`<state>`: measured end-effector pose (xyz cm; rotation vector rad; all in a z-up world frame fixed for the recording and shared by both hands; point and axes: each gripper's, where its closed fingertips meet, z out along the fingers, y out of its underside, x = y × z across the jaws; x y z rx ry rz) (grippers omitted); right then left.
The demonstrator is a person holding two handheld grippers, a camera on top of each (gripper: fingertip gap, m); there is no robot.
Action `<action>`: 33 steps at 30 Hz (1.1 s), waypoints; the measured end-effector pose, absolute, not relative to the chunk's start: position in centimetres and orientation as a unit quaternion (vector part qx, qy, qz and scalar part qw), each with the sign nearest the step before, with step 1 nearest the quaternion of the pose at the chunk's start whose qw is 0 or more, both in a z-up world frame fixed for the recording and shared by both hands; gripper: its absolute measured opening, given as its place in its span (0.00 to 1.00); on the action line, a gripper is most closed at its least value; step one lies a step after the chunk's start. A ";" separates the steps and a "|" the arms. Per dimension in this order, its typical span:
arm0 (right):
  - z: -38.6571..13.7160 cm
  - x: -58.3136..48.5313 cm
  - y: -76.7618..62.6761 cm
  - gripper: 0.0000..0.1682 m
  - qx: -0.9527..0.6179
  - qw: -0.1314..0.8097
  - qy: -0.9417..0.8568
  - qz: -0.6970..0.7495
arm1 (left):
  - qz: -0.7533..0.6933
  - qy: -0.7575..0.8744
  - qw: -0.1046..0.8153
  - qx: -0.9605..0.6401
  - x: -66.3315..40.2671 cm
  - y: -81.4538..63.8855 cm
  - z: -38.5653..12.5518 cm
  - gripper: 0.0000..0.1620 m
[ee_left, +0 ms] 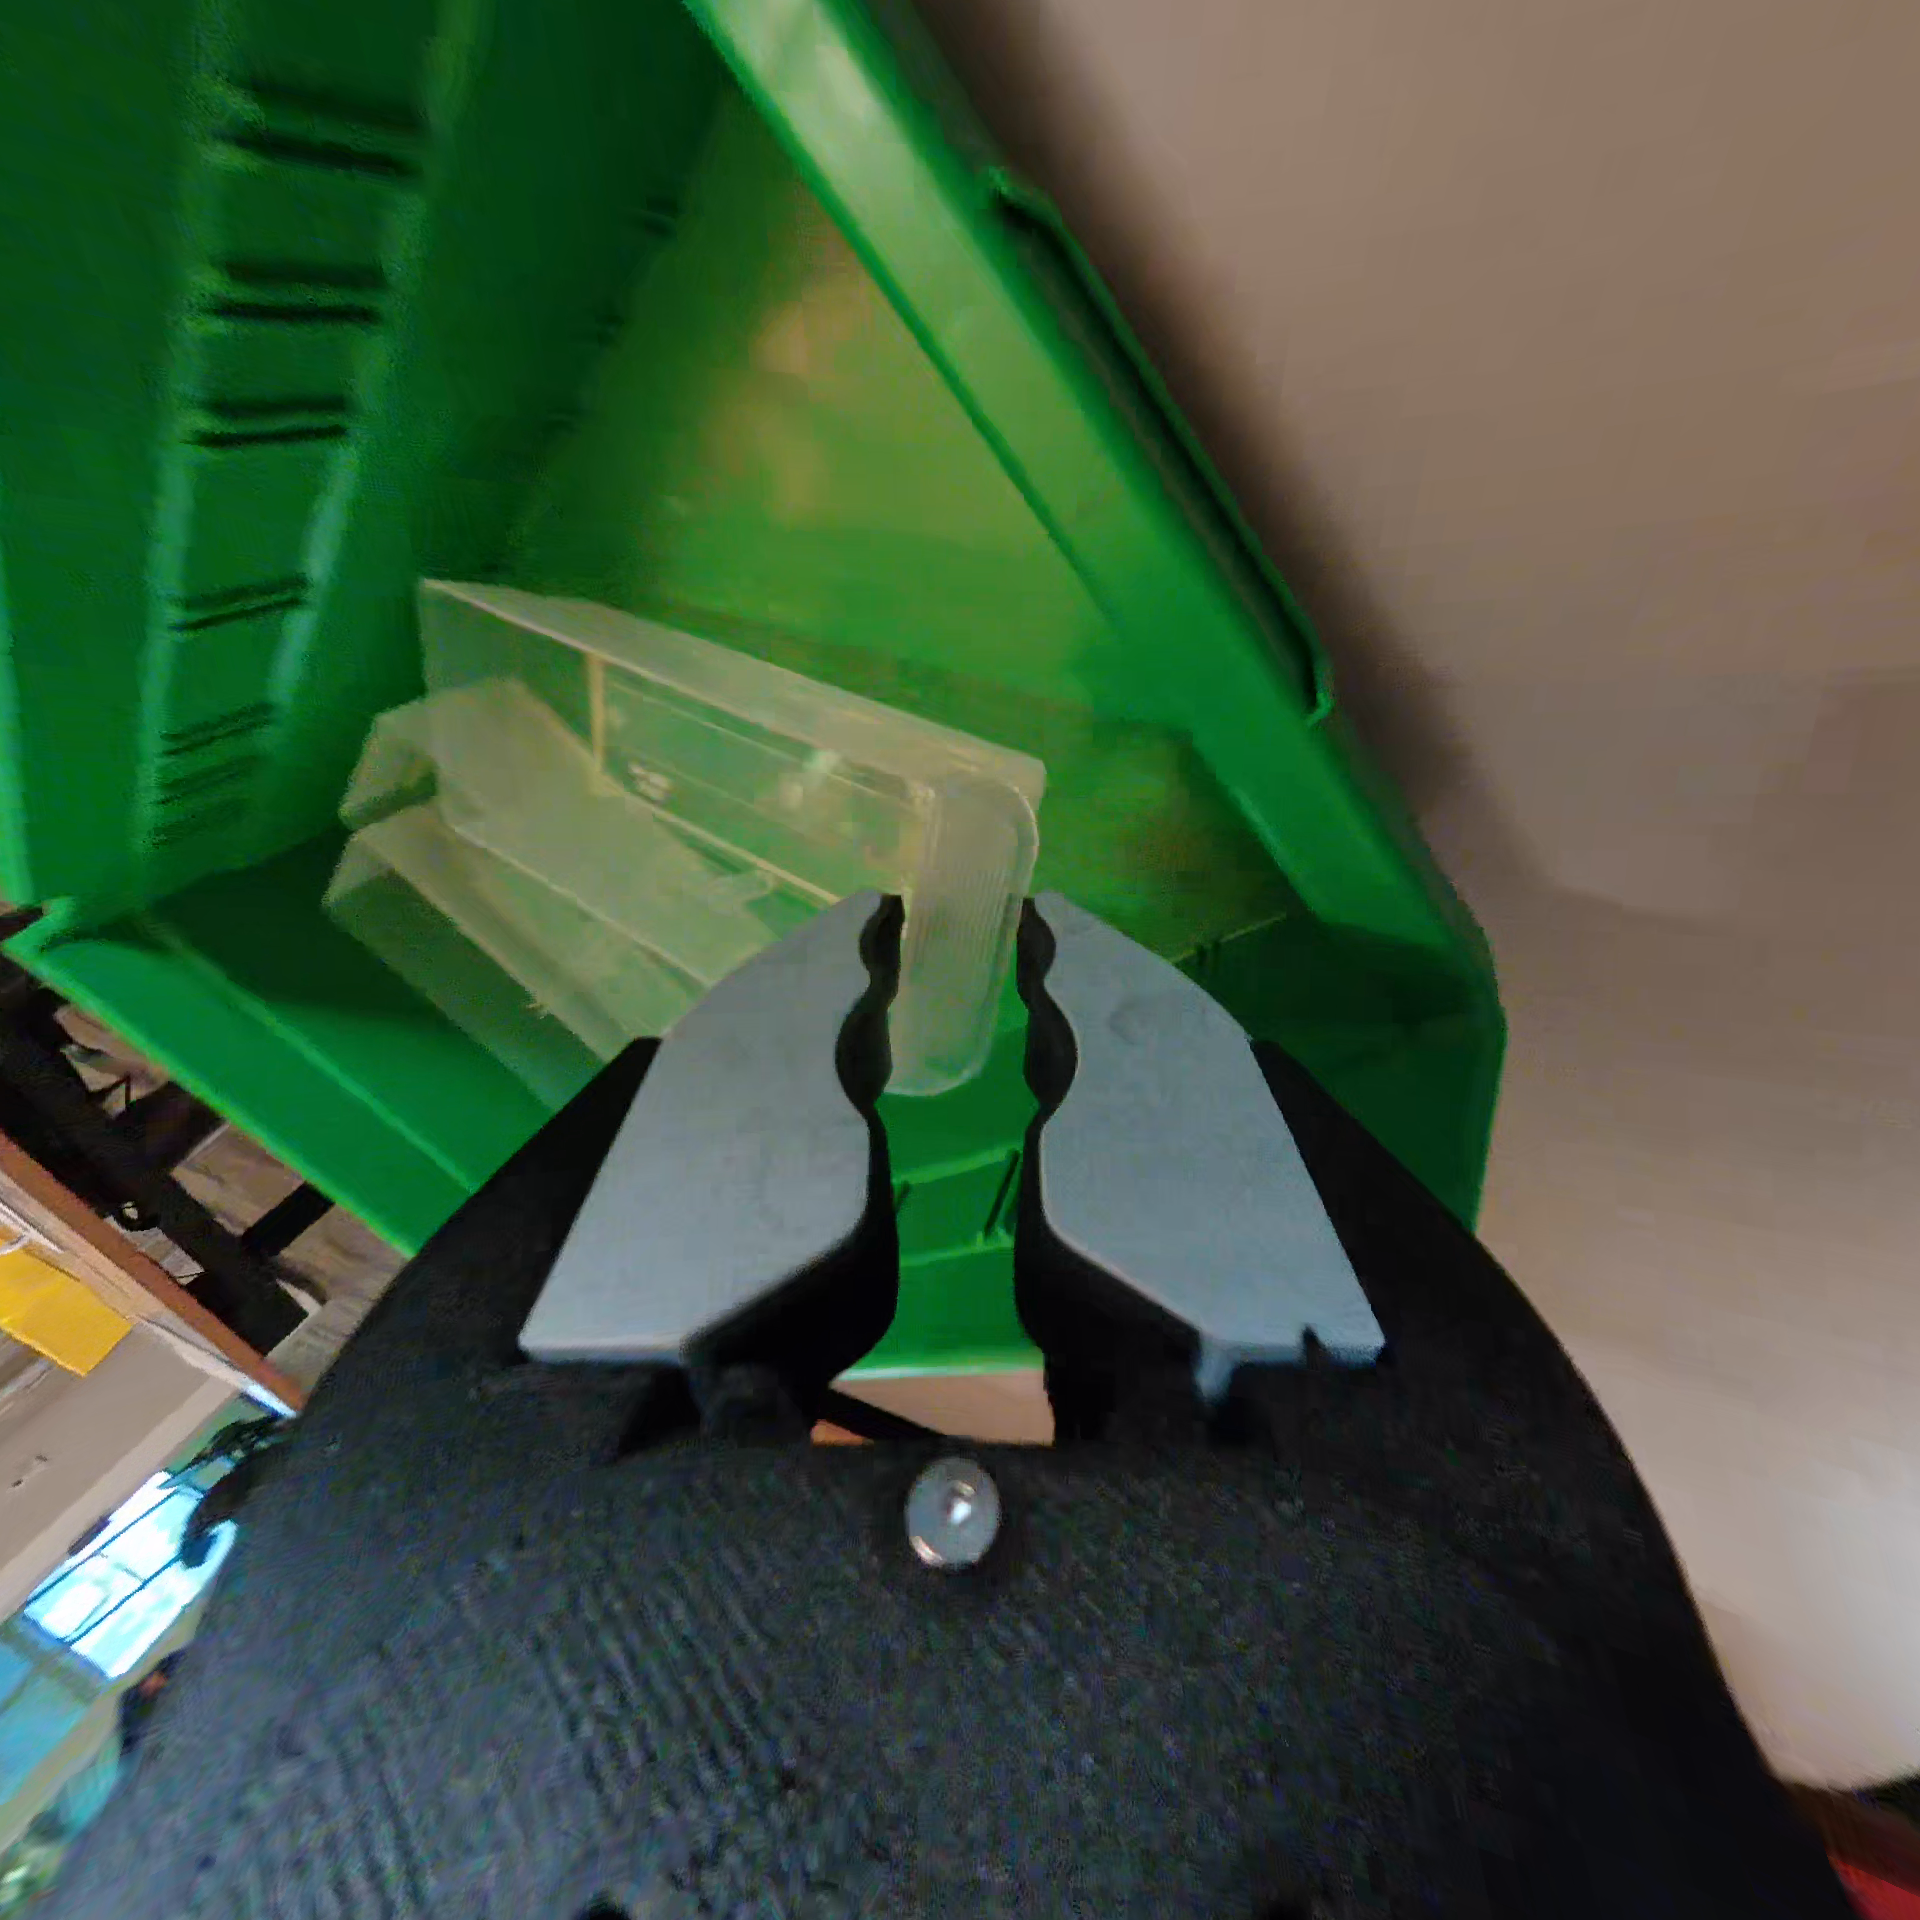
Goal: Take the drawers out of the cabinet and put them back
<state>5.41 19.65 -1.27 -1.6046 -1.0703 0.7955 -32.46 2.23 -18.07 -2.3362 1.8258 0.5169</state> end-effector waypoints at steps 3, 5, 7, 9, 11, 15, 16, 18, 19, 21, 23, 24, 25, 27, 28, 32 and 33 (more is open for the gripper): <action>-1.3 5.4 19.6 0.00 -0.665 0.504 -0.443 0.328 | 0.163 0.579 0.126 -0.789 -31.1 2.6 -15.2 0.13; -1.3 5.4 19.7 0.00 -0.665 0.505 -0.442 0.326 | 0.158 0.563 0.154 -0.796 -30.3 2.6 -13.2 0.13; -1.3 5.4 19.6 0.00 -0.666 0.505 -0.441 0.327 | 0.130 0.544 0.178 -0.809 -28.9 2.2 -11.4 0.13; -1.3 5.4 19.6 0.00 -0.666 0.505 -0.441 0.328 | 0.096 0.532 0.201 -0.817 -27.1 1.8 -9.6 0.13; -1.3 5.4 19.7 0.00 -0.666 0.505 -0.440 0.329 | 0.053 0.529 0.210 -0.820 -24.7 0.8 -7.9 0.12; -1.3 5.4 19.7 0.00 -0.666 0.505 -0.438 0.331 | -0.037 0.552 0.218 -0.804 -19.1 -1.3 -4.1 0.12; -1.3 5.4 19.7 0.00 -0.666 0.505 -0.438 0.332 | -0.057 0.560 0.221 -0.796 -17.7 -1.8 -3.1 0.12; -1.3 5.4 19.7 0.00 -0.666 0.505 -0.437 0.332 | -0.108 0.572 0.227 -0.781 -14.7 -2.5 -1.2 0.12; -1.3 5.4 19.7 0.00 -0.666 0.506 -0.437 0.332 | -0.134 0.575 0.229 -0.774 -13.3 -2.8 -0.4 0.12; -1.3 5.4 19.7 0.00 -0.666 0.506 -0.437 0.332 | -0.175 0.577 0.233 -0.763 -10.6 -2.9 0.8 0.12; -1.3 5.4 19.7 0.00 -0.666 0.506 -0.437 0.333 | -0.197 0.577 0.236 -0.757 -8.3 -2.5 1.6 0.12; -1.3 5.4 19.7 0.00 -0.666 0.505 -0.436 0.333 | -0.198 0.578 0.236 -0.755 -7.3 -2.2 1.9 0.12; -1.3 5.4 19.7 0.00 -0.665 0.505 -0.436 0.334 | -0.188 0.581 0.236 -0.756 -6.7 -1.8 1.9 0.12; -1.3 5.4 19.6 0.00 -0.665 0.505 -0.435 0.338 | -0.160 0.588 0.233 -0.758 -5.7 -0.6 1.8 0.12; -1.3 5.4 19.6 0.00 -0.664 0.505 -0.434 0.339 | -0.154 0.588 0.231 -0.760 -5.2 0.0 1.7 0.12; -1.2 5.3 19.6 0.00 -0.663 0.504 -0.434 0.345 | -0.115 0.586 0.229 -0.768 -4.2 2.1 1.4 0.12; -1.2 5.4 19.6 0.00 -0.662 0.503 -0.434 0.347 | -0.108 0.587 0.228 -0.769 -4.1 2.4 1.4 0.12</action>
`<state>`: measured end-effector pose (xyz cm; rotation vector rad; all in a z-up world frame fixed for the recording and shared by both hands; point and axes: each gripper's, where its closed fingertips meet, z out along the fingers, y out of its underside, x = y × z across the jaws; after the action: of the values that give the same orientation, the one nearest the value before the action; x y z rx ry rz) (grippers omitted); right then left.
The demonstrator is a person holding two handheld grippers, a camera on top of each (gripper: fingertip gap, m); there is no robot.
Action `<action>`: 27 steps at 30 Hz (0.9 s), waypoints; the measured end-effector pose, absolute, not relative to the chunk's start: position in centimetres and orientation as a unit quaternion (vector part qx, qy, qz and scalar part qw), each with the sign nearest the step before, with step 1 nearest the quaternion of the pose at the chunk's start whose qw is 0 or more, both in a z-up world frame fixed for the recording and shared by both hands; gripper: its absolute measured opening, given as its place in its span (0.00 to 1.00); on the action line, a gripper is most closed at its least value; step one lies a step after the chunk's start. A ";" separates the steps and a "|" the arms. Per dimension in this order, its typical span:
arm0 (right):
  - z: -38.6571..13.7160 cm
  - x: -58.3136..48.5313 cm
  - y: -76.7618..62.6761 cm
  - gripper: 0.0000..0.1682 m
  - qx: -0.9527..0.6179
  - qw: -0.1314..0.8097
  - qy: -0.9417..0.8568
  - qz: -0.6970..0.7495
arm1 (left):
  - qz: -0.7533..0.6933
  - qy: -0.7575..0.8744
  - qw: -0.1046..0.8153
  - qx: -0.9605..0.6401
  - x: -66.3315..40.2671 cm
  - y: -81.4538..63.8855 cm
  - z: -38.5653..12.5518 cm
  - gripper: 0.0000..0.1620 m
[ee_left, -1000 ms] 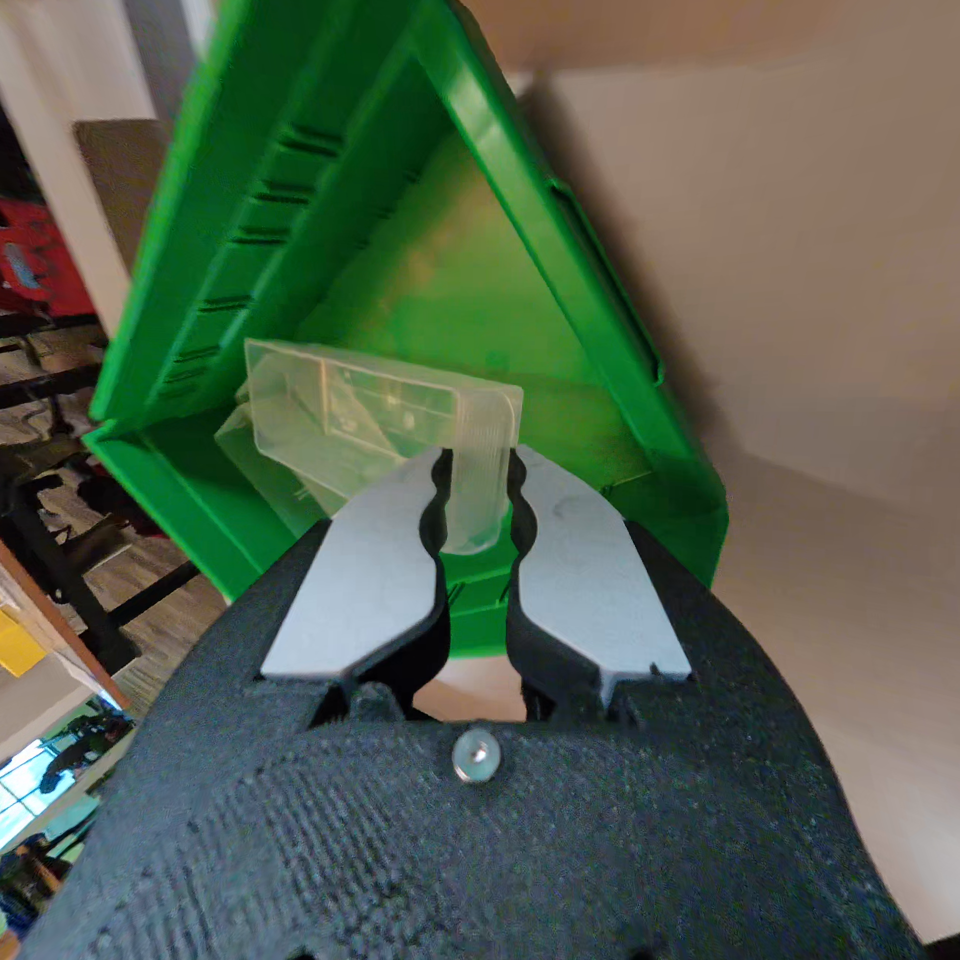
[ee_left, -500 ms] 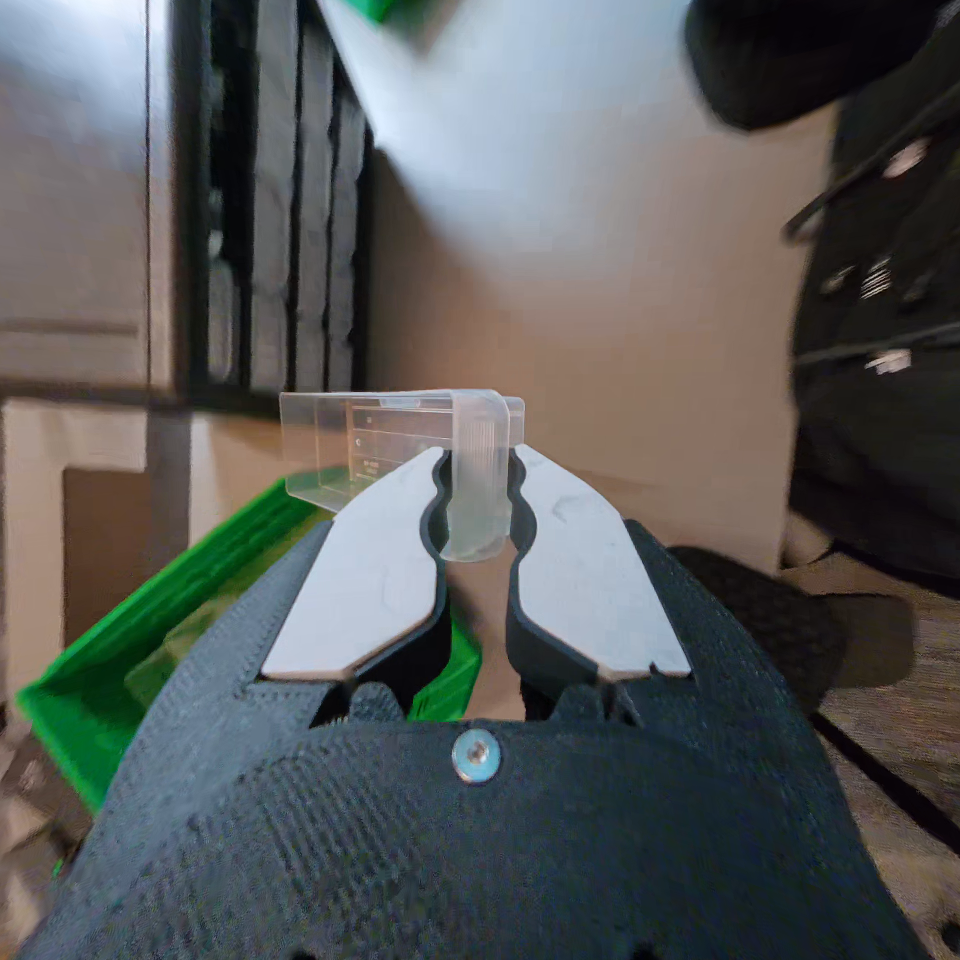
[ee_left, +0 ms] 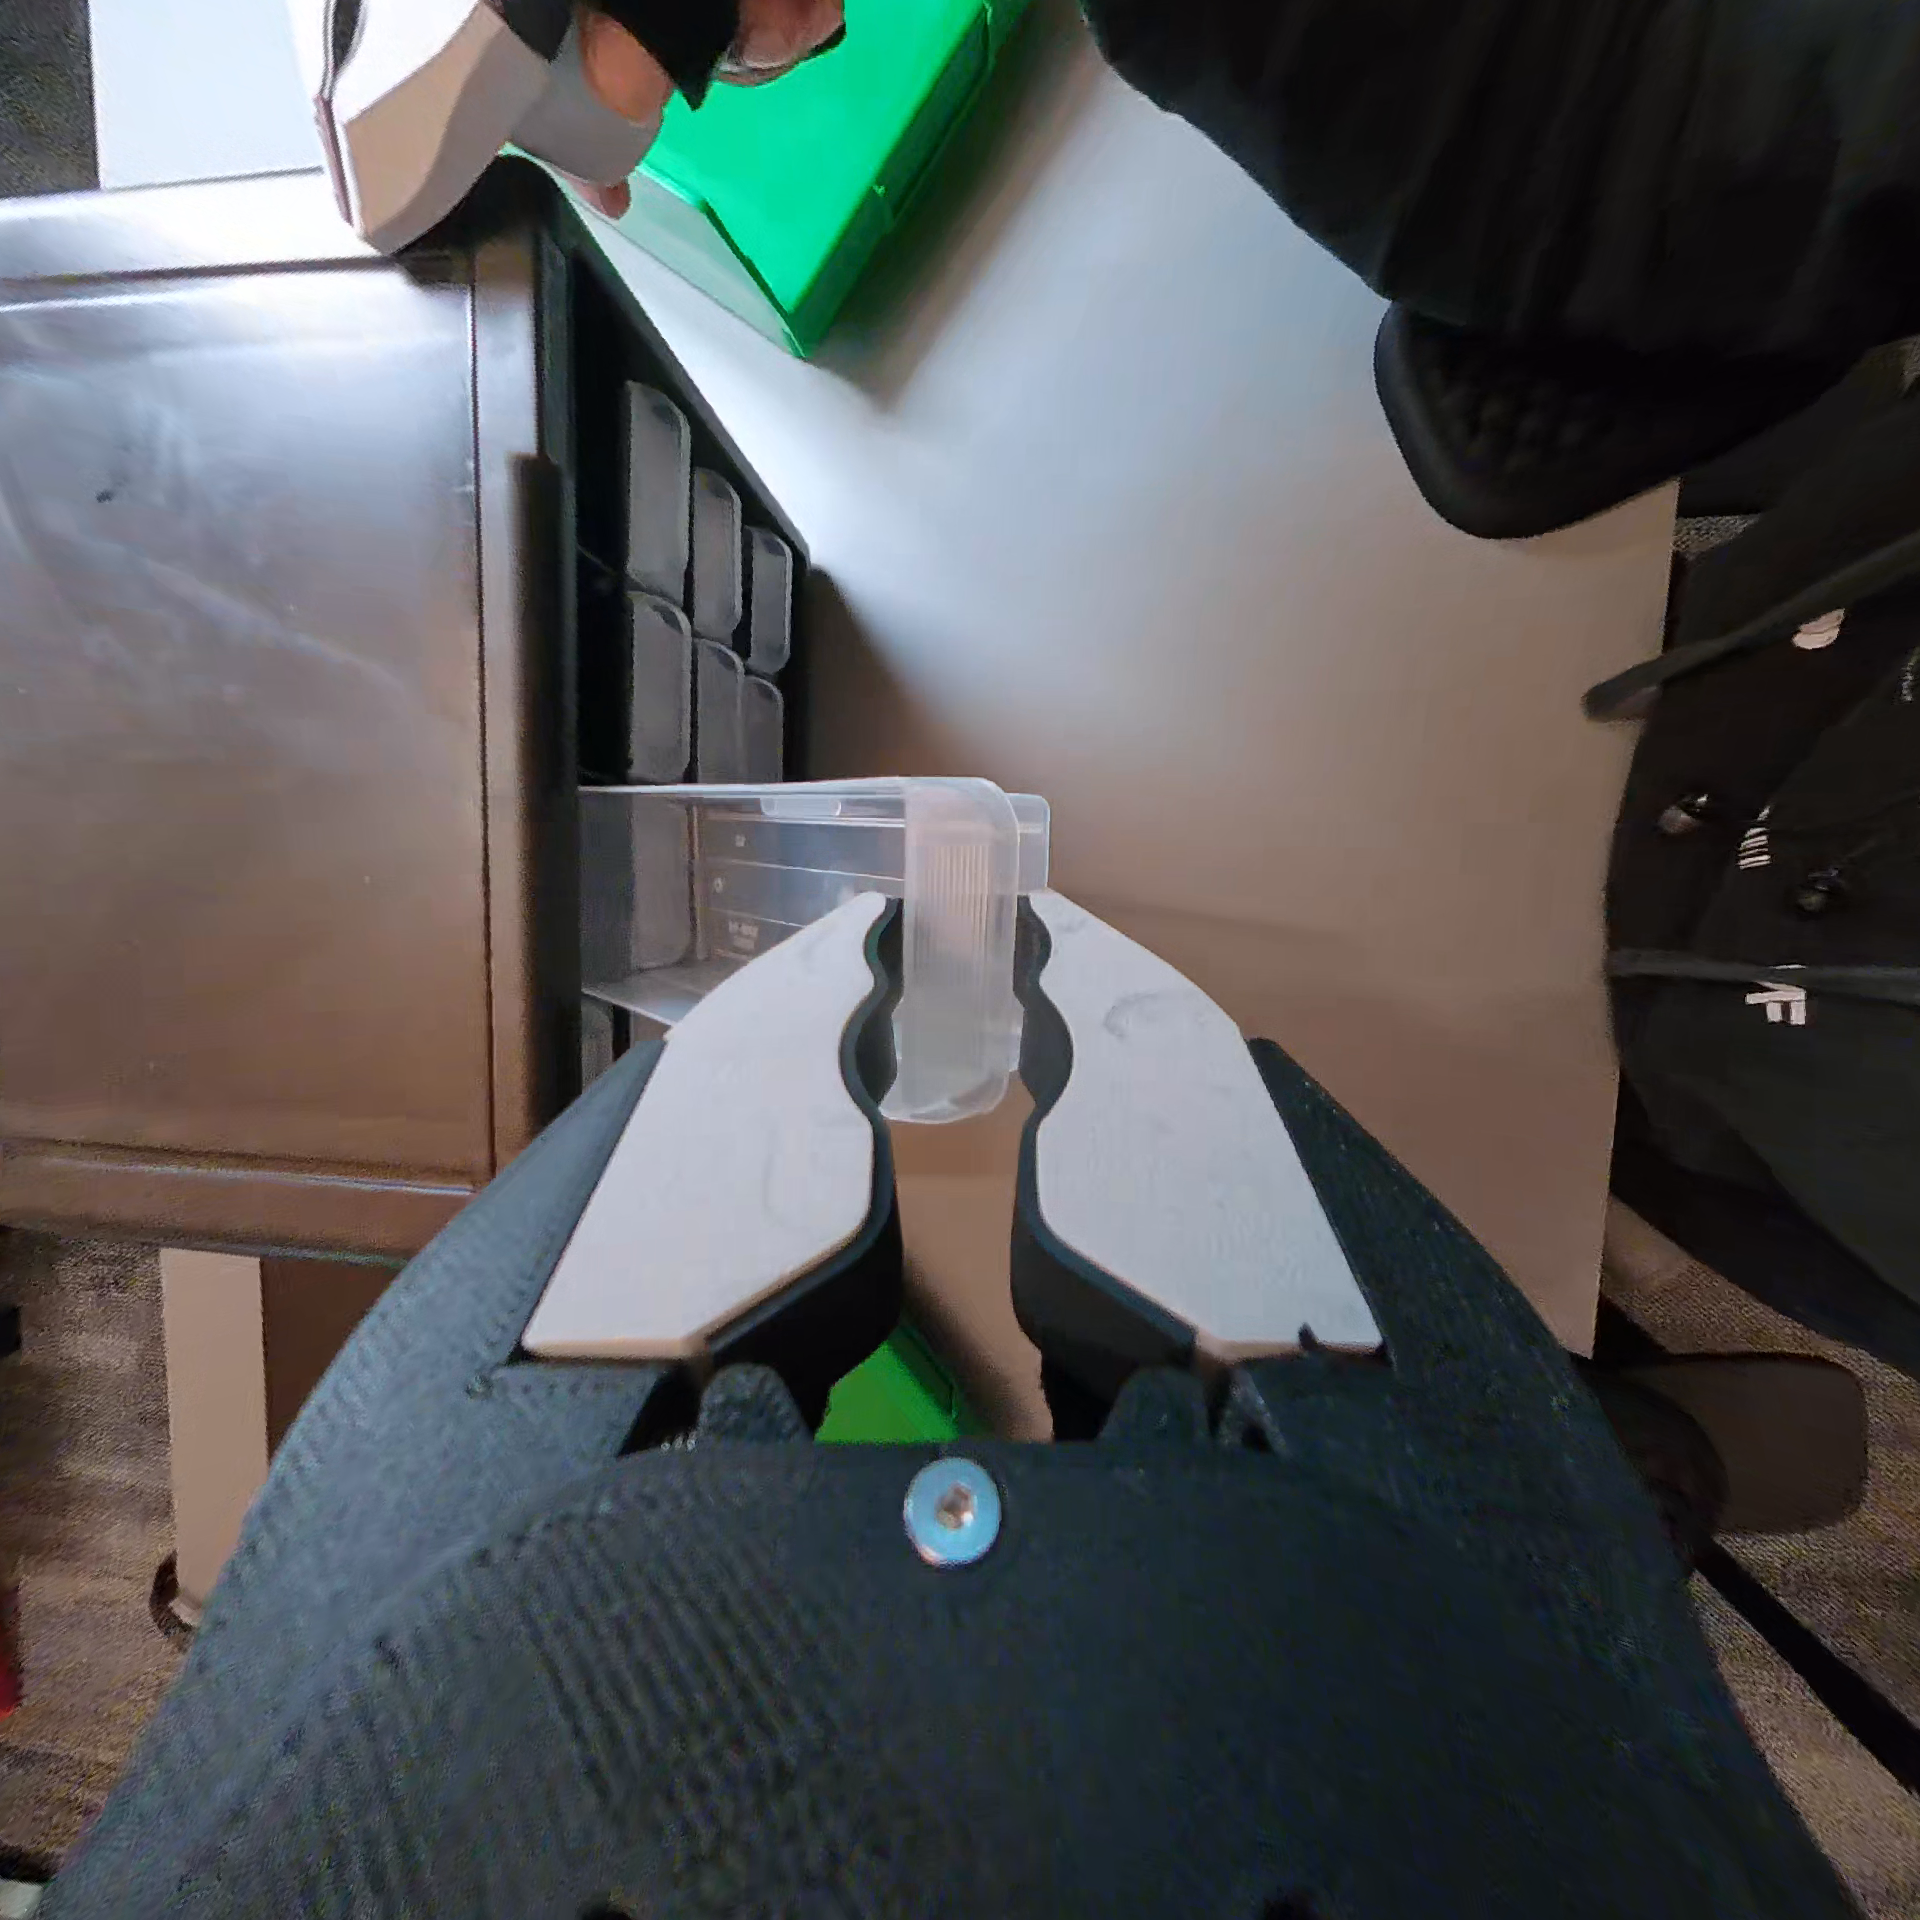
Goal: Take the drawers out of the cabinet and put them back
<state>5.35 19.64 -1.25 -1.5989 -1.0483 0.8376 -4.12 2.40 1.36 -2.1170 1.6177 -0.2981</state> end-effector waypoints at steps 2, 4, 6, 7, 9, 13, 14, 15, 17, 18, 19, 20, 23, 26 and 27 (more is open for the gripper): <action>-1.2 5.3 19.6 0.00 -0.661 0.502 -0.433 0.351 | -0.094 0.588 0.230 -0.769 -3.9 2.9 1.3 0.12; -1.2 5.3 19.6 0.00 -0.660 0.501 -0.433 0.354 | -0.075 0.590 0.231 -0.770 -3.8 3.2 1.0 0.12; -1.2 5.3 19.6 0.00 -0.660 0.501 -0.433 0.355 | -0.049 0.593 0.236 -0.768 -3.7 3.4 0.4 0.12; -1.2 5.3 19.6 0.00 -0.660 0.501 -0.433 0.356 | -0.031 0.597 0.241 -0.765 -3.7 3.4 0.0 0.12; -1.2 5.3 19.6 0.00 -0.660 0.501 -0.433 0.356 | -0.001 0.608 0.256 -0.751 -3.4 3.2 -0.7 0.12; -1.2 5.3 19.7 0.00 -0.660 0.501 -0.431 0.357 | 0.038 0.629 0.312 -0.711 -2.5 2.6 -2.1 0.12; -1.2 5.3 19.7 0.00 -0.660 0.501 -0.431 0.357 | 0.046 0.632 0.329 -0.701 -2.4 2.4 -2.5 0.12; -1.2 5.3 19.7 0.00 -0.660 0.501 -0.431 0.357 | 0.053 0.631 0.345 -0.693 -2.3 2.3 -2.9 0.12; -1.2 5.3 19.7 0.00 -0.660 0.502 -0.431 0.357 | 0.066 0.628 0.377 -0.678 -2.2 2.1 -3.6 0.12; -1.2 5.3 19.7 0.00 -0.660 0.502 -0.430 0.356 | 0.074 0.626 0.392 -0.670 -2.3 2.0 -3.8 0.12; -1.2 5.3 19.7 0.00 -0.660 0.502 -0.430 0.355 | 0.081 0.624 0.407 -0.662 -2.3 1.9 -4.1 0.12; -1.2 5.3 19.7 0.00 -0.660 0.503 -0.430 0.355 | 0.088 0.621 0.422 -0.654 -2.4 1.9 -4.3 0.12; -1.2 5.3 19.6 0.00 -0.660 0.502 -0.431 0.357 | 0.140 0.616 0.456 -0.627 -2.7 2.2 -4.7 0.13; -1.2 5.3 19.6 0.00 -0.660 0.502 -0.431 0.357 | 0.204 0.629 0.461 -0.592 -3.3 2.9 -6.2 0.12; -1.2 5.3 19.7 0.00 -0.660 0.502 -0.431 0.357 | 0.216 0.631 0.462 -0.585 -3.4 3.3 -6.5 0.12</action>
<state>5.33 19.65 -1.22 -1.5938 -1.0418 0.8626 -3.45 3.32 -6.53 -1.4382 1.5512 0.5315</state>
